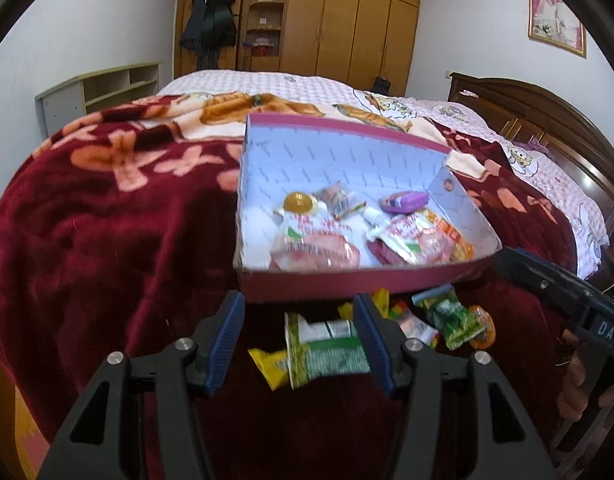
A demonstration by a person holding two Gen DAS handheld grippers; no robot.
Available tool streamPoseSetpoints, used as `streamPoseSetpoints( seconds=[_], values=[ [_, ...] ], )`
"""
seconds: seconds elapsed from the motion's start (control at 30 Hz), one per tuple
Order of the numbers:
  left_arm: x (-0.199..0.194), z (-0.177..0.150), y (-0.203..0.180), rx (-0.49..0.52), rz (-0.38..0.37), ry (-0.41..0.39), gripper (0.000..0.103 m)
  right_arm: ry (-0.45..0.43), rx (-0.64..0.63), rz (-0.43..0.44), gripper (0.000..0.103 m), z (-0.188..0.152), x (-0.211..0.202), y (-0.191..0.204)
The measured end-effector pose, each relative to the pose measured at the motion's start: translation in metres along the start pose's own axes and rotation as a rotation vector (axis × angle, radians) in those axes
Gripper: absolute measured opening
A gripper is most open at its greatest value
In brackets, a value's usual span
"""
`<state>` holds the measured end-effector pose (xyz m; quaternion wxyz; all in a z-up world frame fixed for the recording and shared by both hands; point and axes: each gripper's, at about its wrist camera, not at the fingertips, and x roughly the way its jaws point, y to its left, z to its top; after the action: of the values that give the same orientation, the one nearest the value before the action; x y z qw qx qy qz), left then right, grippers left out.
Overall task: Organize snacks
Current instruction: 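Withdraw both open tools from the box back to the snack pile, then move left tool to green snack bag while right tool approaches orange jelly cup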
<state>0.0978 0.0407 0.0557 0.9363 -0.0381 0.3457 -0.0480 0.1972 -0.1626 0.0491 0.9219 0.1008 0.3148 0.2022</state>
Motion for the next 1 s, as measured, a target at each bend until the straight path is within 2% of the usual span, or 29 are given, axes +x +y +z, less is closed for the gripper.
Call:
streamPoseSetpoints(
  seconds=[0.3, 0.7, 1.0],
  values=[
    [0.014, -0.022, -0.013, 0.015, -0.023, 0.050, 0.060, 0.037, 0.052, -0.001, 0.073, -0.027, -0.013, -0.013],
    [0.029, -0.027, -0.030, 0.067, -0.038, 0.077, 0.060, 0.066, 0.049, -0.086, 0.072, -0.056, -0.014, -0.029],
    [0.051, -0.023, -0.029, 0.078, 0.026, 0.097, 0.060, 0.070, 0.044, -0.097, 0.073, -0.064, -0.013, -0.032]
  ],
)
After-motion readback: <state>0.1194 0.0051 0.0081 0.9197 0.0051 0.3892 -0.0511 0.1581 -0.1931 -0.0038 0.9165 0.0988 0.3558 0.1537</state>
